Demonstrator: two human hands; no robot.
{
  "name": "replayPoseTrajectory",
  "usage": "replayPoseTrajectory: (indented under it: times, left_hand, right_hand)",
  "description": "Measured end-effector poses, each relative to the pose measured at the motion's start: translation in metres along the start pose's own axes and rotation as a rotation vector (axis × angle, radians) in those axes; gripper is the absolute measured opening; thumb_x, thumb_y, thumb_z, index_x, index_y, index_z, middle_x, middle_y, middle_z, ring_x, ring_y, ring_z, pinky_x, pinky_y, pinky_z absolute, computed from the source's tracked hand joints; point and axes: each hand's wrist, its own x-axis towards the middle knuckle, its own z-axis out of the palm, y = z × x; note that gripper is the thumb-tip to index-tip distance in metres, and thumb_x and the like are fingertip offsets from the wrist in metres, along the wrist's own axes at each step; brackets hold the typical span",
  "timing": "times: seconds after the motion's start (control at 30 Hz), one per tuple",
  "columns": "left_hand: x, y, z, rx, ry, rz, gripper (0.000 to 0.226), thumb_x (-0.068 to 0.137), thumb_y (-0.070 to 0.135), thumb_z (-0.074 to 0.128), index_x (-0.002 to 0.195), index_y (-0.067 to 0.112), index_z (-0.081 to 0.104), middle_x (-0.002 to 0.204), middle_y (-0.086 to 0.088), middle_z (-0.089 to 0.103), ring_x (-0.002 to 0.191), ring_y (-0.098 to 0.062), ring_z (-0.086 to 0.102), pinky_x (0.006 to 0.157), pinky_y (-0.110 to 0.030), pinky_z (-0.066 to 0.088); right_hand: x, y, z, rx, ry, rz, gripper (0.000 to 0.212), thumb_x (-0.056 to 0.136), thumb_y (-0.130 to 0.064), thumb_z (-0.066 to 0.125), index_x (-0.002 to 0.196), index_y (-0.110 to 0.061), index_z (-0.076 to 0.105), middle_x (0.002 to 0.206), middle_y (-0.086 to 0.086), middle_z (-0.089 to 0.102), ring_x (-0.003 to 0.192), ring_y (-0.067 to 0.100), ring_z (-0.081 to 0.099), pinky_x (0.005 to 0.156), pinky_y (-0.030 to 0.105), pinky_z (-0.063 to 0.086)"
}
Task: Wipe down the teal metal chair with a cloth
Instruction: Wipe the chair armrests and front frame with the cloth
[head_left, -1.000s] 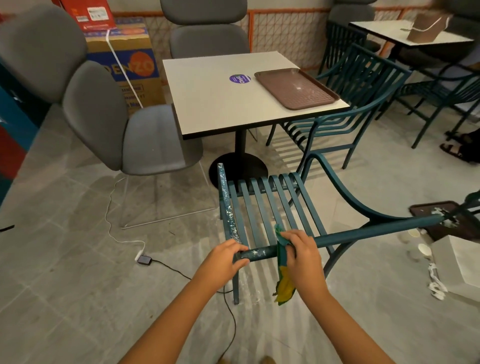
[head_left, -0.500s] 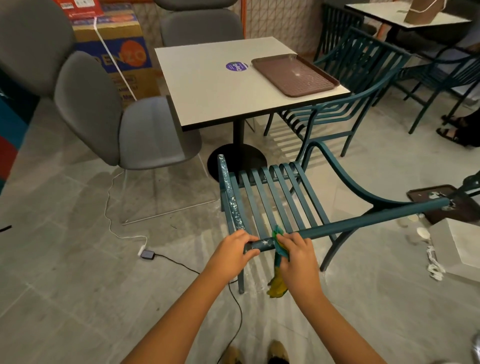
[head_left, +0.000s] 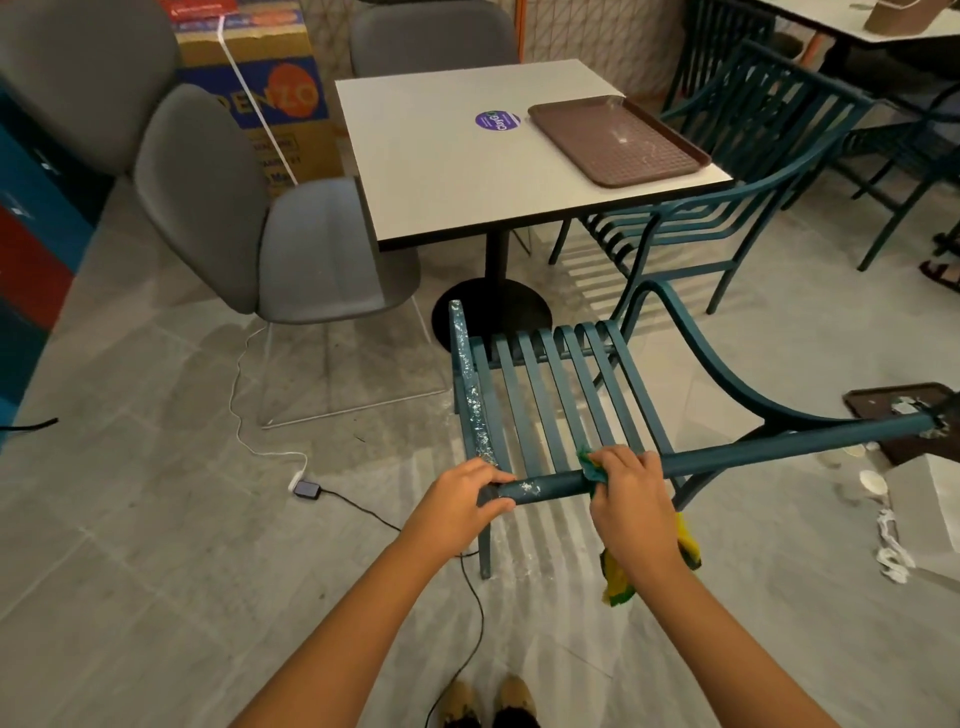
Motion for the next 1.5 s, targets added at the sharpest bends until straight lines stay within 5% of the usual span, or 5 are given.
replayPoseTrajectory:
  times: [0.27, 0.67, 1.1, 1.3, 1.5]
  left_hand:
    - [0.000, 0.004, 0.000, 0.006, 0.016, -0.047, 0.037, 0.085, 0.026, 0.062, 0.121, 0.019, 0.057, 0.115, 0.004, 0.057, 0.096, 0.002, 0.043, 0.084, -0.006, 0.028]
    - [-0.001, 0.006, -0.001, -0.109, -0.022, -0.165, 0.028, 0.081, 0.026, 0.067, 0.107, 0.024, 0.060, 0.115, 0.007, 0.059, 0.109, -0.010, 0.053, 0.101, -0.031, 0.044]
    - [0.034, -0.022, -0.030, 0.027, -0.358, 0.146, 0.043, 0.079, 0.033, 0.069, 0.119, 0.024, 0.059, 0.118, 0.010, 0.059, 0.100, 0.003, 0.048, 0.081, 0.003, 0.034]
    - [0.048, -0.027, -0.033, 0.070, -0.415, 0.291, 0.044, 0.078, 0.035, 0.068, 0.120, 0.021, 0.060, 0.116, 0.005, 0.062, 0.103, -0.004, 0.053, 0.087, -0.006, 0.034]
    - [0.052, -0.032, -0.031, -0.009, -0.404, 0.356, 0.042, 0.077, 0.030, 0.071, 0.115, 0.016, 0.063, 0.110, 0.000, 0.064, 0.089, 0.002, 0.050, 0.072, 0.008, 0.031]
  right_hand:
    - [-0.003, -0.033, 0.014, -0.027, 0.033, -0.195, 0.031, 0.044, 0.006, 0.080, 0.071, -0.004, 0.067, 0.063, 0.007, 0.065, 0.060, 0.027, 0.057, 0.053, 0.033, 0.053]
    - [0.009, 0.004, -0.005, 0.178, -0.003, -0.037, 0.034, 0.085, 0.004, 0.051, 0.117, -0.004, 0.058, 0.114, 0.008, 0.060, 0.106, 0.024, 0.044, 0.093, 0.034, 0.042]
    - [-0.019, -0.023, 0.026, 0.190, 0.141, 0.162, 0.039, 0.072, 0.011, 0.063, 0.106, -0.008, 0.066, 0.110, 0.005, 0.064, 0.102, 0.026, 0.054, 0.093, 0.028, 0.038]
    - [-0.029, -0.063, 0.044, 0.181, 0.240, 0.197, 0.044, 0.059, 0.016, 0.068, 0.094, -0.010, 0.070, 0.097, 0.003, 0.069, 0.089, 0.023, 0.060, 0.083, 0.024, 0.040]
    - [-0.029, -0.077, 0.035, 0.246, 0.196, 0.299, 0.035, 0.081, 0.007, 0.053, 0.108, -0.012, 0.064, 0.111, 0.002, 0.063, 0.105, 0.018, 0.047, 0.095, 0.022, 0.037]
